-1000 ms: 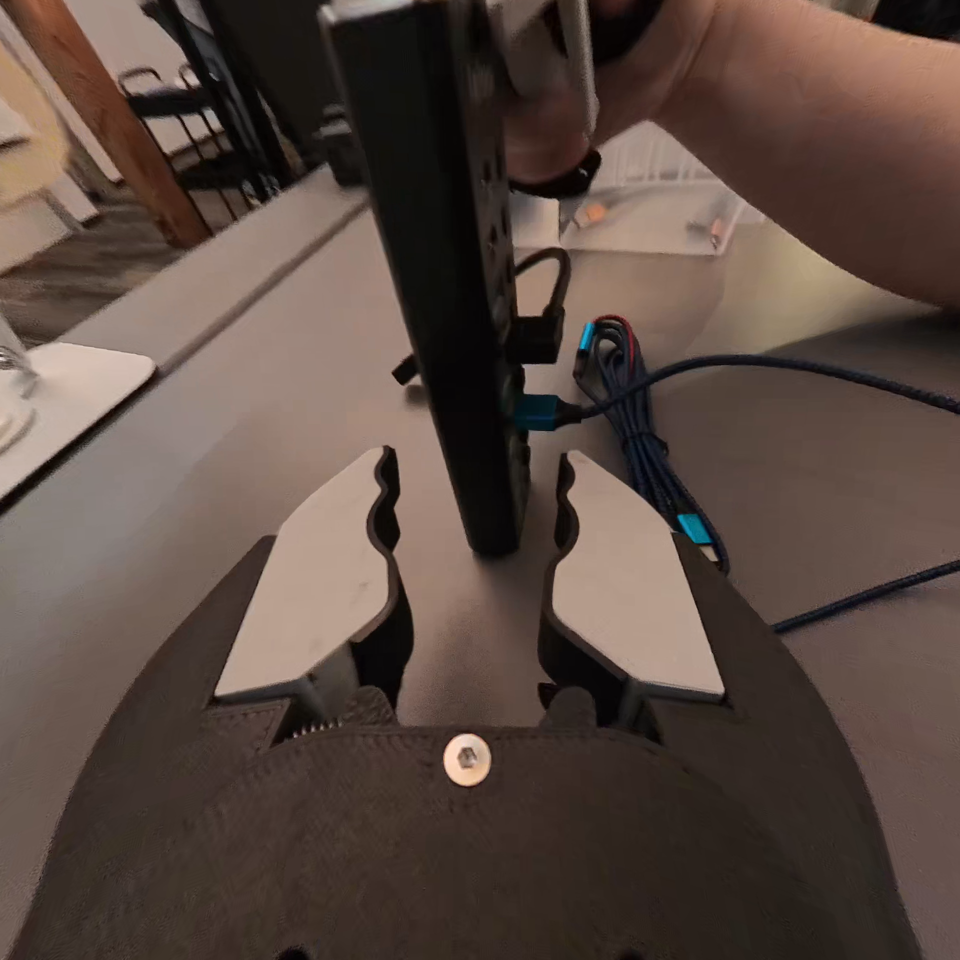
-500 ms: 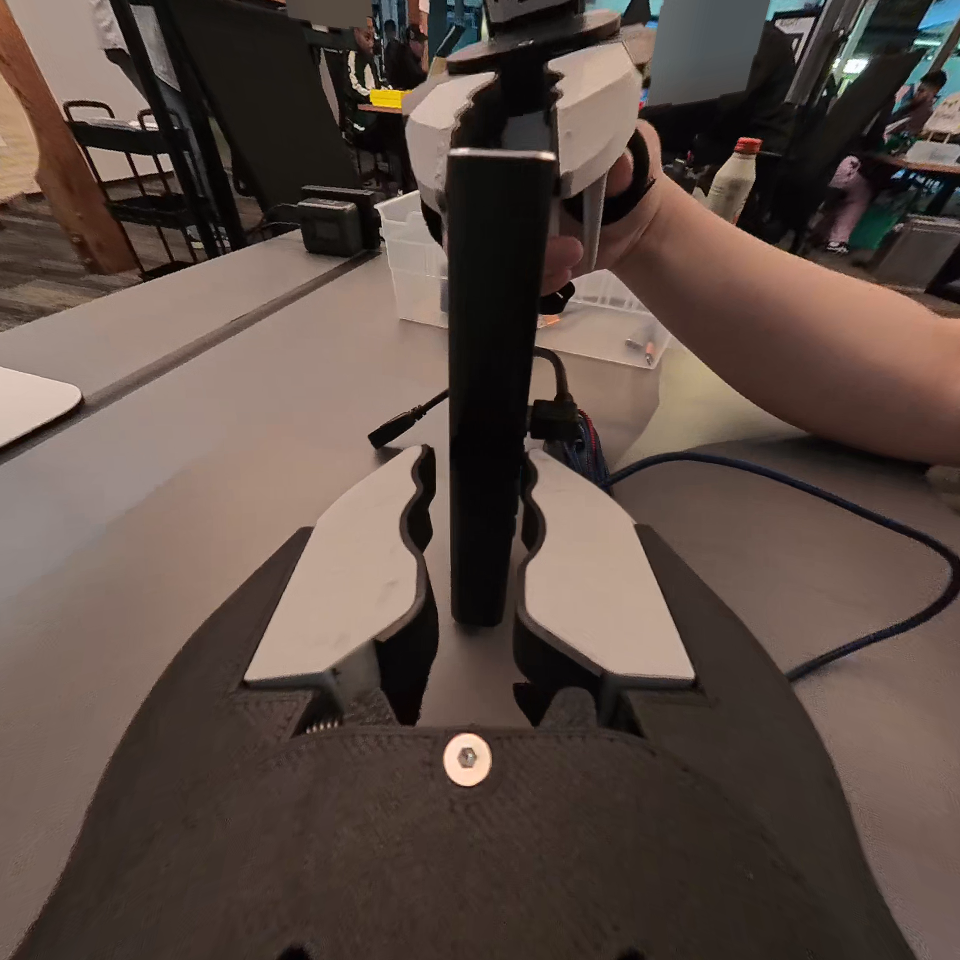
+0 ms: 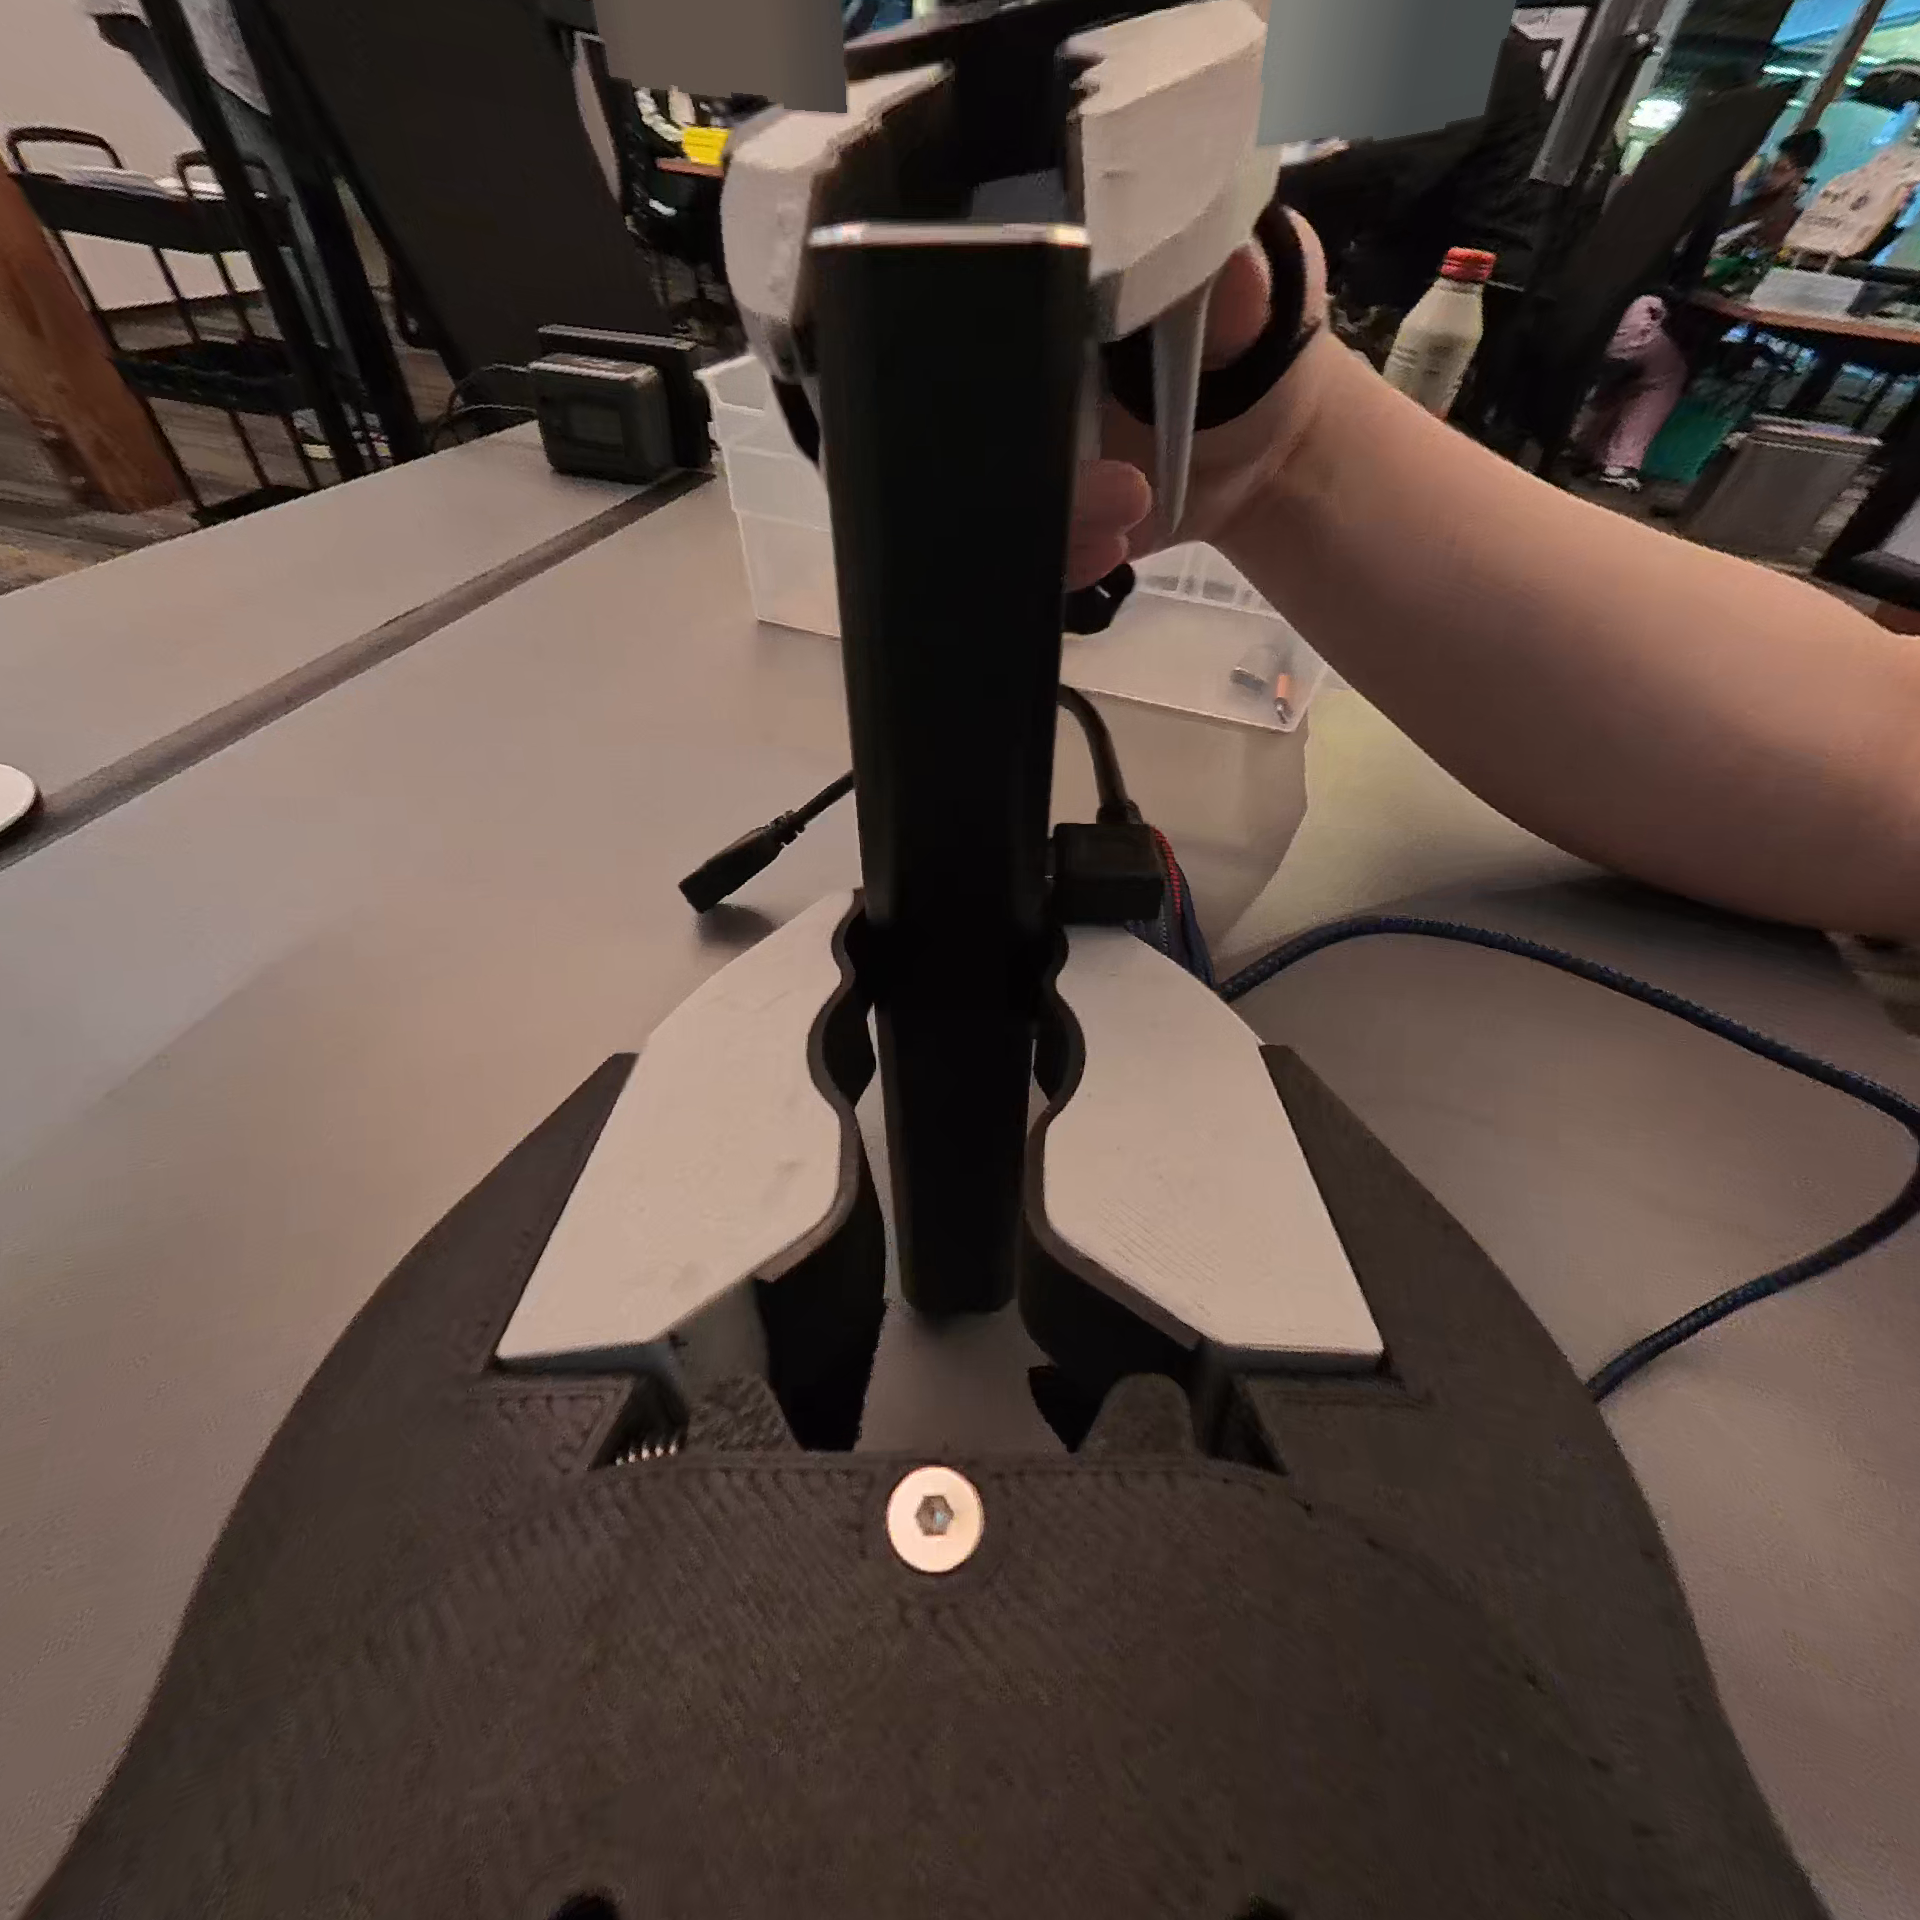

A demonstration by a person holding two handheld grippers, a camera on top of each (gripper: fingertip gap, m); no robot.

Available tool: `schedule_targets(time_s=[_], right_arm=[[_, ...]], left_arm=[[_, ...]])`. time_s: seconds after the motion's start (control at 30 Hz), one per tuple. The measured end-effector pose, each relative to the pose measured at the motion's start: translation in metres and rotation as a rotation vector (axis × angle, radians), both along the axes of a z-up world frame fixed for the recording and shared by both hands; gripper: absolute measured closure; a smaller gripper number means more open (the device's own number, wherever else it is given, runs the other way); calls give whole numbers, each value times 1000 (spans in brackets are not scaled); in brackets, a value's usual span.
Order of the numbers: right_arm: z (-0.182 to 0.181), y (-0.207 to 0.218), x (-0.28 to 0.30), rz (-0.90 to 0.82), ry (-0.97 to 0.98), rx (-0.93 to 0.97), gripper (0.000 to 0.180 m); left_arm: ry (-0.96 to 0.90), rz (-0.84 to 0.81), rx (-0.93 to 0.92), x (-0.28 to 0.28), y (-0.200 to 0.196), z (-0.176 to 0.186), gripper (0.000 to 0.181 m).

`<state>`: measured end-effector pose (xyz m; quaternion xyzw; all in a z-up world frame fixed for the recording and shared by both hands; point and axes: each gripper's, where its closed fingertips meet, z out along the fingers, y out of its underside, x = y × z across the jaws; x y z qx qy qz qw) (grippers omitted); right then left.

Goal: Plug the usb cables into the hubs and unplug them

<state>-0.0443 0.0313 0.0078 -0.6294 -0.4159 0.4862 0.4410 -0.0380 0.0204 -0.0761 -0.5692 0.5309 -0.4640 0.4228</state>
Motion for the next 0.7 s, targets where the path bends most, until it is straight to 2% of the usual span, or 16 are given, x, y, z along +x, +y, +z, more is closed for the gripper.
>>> schedule_targets(time_s=[0.1, 0.2, 0.3, 0.4, 0.5, 0.7], right_arm=[[22, 6, 6, -186, 26, 175, 142], [45, -17, 9, -359, -55, 569, 148], [7, -34, -1, -426, -420, 859, 149], [-22, -31, 1, -540, -651, 1076, 166], [-47, -23, -4, -508, -798, 1070, 165], [-64, -9, -6, -491, -965, 1085, 162]], left_arm=[[9, 64, 30, -2, 1, -1, 155], [15, 113, 44, -4, 3, -2, 155], [11, 196, 18, -5, 14, -1, 154], [13, 285, 25, -7, 23, -2, 154], [21, 299, 51, -7, 22, -2, 154], [29, 287, 13, -10, 20, -4, 154]])
